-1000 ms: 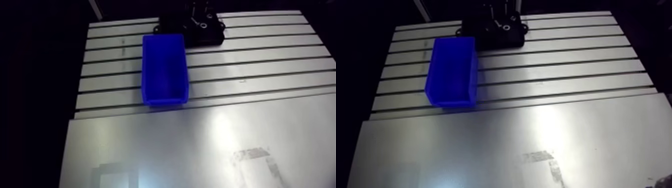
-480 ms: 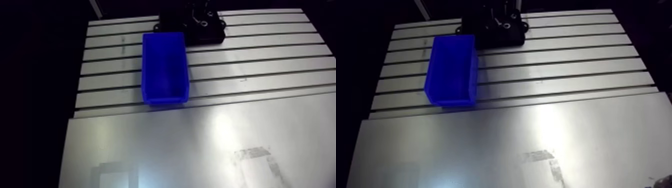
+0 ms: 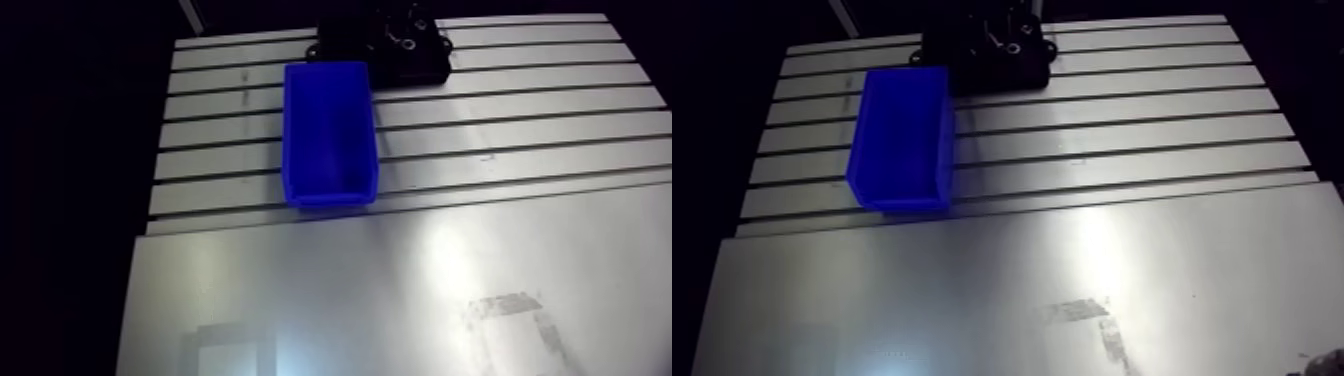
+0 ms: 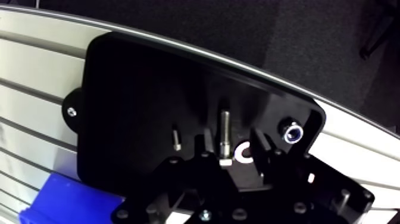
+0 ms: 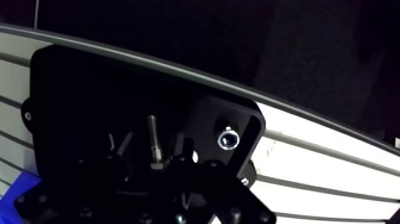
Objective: Pick up the M10 bolt from the tray and put it into the blue bin.
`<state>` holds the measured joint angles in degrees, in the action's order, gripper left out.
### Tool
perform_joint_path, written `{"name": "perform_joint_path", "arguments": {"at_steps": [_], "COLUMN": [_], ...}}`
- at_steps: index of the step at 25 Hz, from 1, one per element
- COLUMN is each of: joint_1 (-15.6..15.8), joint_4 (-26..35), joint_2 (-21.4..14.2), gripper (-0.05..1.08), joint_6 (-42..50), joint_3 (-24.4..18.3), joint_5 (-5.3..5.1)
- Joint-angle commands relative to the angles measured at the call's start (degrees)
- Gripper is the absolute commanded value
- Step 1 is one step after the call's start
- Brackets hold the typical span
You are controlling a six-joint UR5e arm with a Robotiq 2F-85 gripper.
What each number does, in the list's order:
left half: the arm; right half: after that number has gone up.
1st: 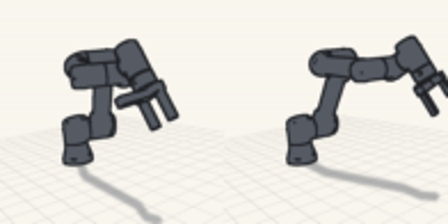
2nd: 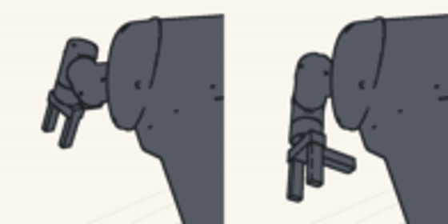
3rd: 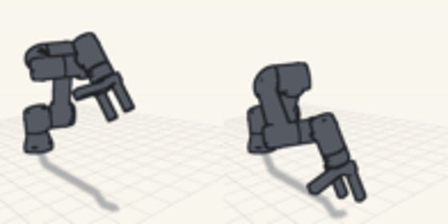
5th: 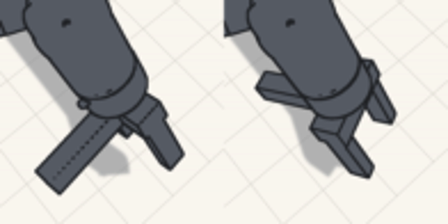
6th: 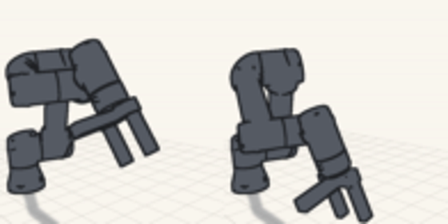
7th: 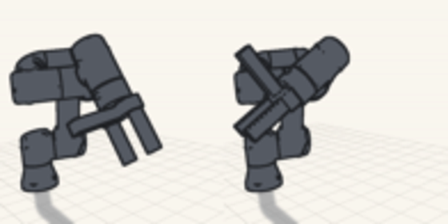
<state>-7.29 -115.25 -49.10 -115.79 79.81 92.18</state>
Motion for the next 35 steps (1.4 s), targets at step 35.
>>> {"name": "perform_joint_path", "arguments": {"at_steps": [35], "joint_1": [0.0], "joint_4": [0.0], "joint_2": [0.5], "gripper": [0.71], "joint_6": [-0.1], "joint_3": [0.4], "joint_5": [0.06]}}
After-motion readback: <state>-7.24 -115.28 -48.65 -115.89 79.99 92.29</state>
